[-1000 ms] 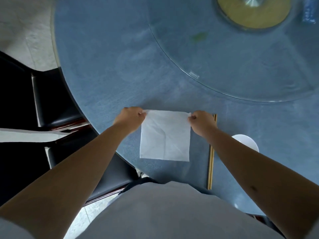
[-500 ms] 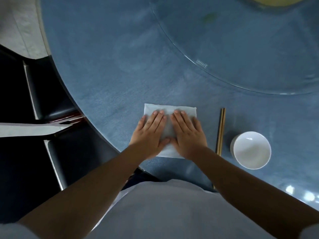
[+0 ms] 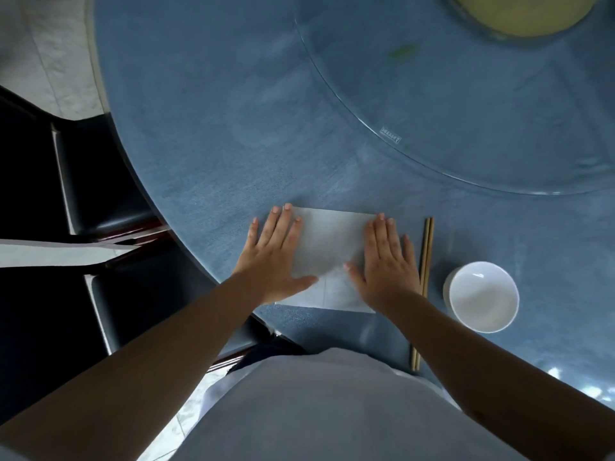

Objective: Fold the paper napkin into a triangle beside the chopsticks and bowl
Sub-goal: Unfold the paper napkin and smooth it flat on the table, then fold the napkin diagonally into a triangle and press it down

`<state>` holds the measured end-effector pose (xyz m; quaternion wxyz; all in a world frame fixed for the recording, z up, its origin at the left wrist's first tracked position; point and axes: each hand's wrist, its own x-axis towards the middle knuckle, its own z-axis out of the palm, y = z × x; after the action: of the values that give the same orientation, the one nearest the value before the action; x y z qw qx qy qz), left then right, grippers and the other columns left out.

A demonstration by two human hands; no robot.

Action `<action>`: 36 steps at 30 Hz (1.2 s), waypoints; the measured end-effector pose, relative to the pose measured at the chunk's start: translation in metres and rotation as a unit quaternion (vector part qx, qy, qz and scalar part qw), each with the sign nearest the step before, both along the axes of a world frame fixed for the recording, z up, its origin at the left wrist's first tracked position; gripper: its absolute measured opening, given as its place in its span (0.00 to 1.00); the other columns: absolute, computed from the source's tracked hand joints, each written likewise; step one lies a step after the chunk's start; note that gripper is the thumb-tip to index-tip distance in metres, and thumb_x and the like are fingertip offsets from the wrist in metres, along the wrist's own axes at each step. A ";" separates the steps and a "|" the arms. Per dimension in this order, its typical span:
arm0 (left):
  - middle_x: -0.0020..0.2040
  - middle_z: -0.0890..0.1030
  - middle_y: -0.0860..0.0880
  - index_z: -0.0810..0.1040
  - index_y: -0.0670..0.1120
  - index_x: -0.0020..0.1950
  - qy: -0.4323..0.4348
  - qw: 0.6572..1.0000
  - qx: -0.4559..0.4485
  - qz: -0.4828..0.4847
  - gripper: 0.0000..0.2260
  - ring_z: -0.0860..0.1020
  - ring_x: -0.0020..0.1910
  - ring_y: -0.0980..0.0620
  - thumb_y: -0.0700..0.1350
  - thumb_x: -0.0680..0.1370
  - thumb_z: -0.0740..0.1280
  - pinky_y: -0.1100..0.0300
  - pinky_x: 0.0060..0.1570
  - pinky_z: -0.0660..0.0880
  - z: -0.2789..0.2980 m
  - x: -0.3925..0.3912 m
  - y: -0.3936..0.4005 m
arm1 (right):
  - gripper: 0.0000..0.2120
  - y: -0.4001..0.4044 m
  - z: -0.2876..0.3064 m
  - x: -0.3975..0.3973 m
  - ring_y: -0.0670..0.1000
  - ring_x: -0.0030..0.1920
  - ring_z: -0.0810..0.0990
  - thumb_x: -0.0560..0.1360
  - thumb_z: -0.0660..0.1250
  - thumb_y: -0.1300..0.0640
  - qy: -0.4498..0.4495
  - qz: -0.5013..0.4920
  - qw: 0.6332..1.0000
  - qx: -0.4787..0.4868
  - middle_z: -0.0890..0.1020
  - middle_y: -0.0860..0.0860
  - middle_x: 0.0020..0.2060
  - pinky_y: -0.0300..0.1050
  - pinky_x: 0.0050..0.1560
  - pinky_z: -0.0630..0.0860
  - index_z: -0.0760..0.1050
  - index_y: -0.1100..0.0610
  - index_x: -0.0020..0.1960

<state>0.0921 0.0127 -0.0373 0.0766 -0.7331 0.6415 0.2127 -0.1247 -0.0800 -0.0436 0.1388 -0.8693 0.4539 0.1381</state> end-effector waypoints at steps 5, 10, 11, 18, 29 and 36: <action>0.79 0.55 0.42 0.55 0.40 0.78 0.000 0.993 -0.041 -0.115 0.39 0.52 0.78 0.44 0.66 0.76 0.52 0.40 0.73 0.56 -0.011 -0.017 0.023 | 0.39 0.038 -0.003 -0.005 0.53 0.77 0.53 0.74 0.55 0.38 -0.012 0.104 0.994 0.022 0.56 0.55 0.77 0.59 0.73 0.56 0.52 0.58 0.77; 0.80 0.46 0.44 0.46 0.42 0.79 -0.015 0.995 -0.005 -0.096 0.44 0.43 0.78 0.48 0.70 0.74 0.49 0.43 0.76 0.45 -0.008 -0.004 0.028 | 0.39 0.038 -0.003 -0.018 0.53 0.77 0.51 0.75 0.51 0.37 0.016 0.070 0.997 0.015 0.55 0.54 0.77 0.57 0.73 0.49 0.50 0.58 0.77; 0.80 0.42 0.45 0.42 0.43 0.79 -0.020 0.996 0.004 -0.091 0.45 0.40 0.78 0.50 0.71 0.73 0.49 0.43 0.75 0.42 -0.006 0.000 0.029 | 0.39 0.038 -0.003 -0.022 0.52 0.77 0.50 0.75 0.50 0.36 0.021 0.067 0.997 0.015 0.54 0.54 0.78 0.56 0.73 0.48 0.49 0.58 0.77; 0.79 0.35 0.47 0.34 0.45 0.77 -0.030 0.998 0.039 -0.045 0.48 0.33 0.77 0.49 0.75 0.70 0.47 0.42 0.75 0.38 0.002 0.010 0.045 | 0.41 0.038 0.001 -0.035 0.53 0.77 0.49 0.75 0.50 0.33 0.027 0.037 0.999 0.008 0.52 0.54 0.78 0.57 0.75 0.51 0.46 0.58 0.78; 0.64 0.72 0.52 0.65 0.50 0.71 0.254 0.869 -0.089 0.416 0.25 0.75 0.57 0.51 0.49 0.75 0.66 0.50 0.56 0.75 0.028 -0.037 0.063 | 0.35 -0.029 0.023 0.018 0.59 0.74 0.55 0.74 0.64 0.46 -0.065 -0.070 0.994 0.043 0.54 0.56 0.76 0.57 0.71 0.57 0.53 0.56 0.75; 0.47 0.79 0.55 0.70 0.50 0.66 0.221 0.862 0.030 0.455 0.20 0.78 0.44 0.52 0.51 0.74 0.65 0.57 0.42 0.74 0.036 -0.030 0.054 | 0.17 -0.063 0.025 0.036 0.59 0.62 0.71 0.73 0.64 0.52 -0.056 -0.112 0.992 0.024 0.75 0.55 0.61 0.54 0.58 0.67 0.72 0.53 0.62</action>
<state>0.0620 0.0670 -0.0016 -0.1506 -0.8744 0.2295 0.4000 -0.0882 -0.1426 -0.0187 0.1993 -0.8158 0.5365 0.0831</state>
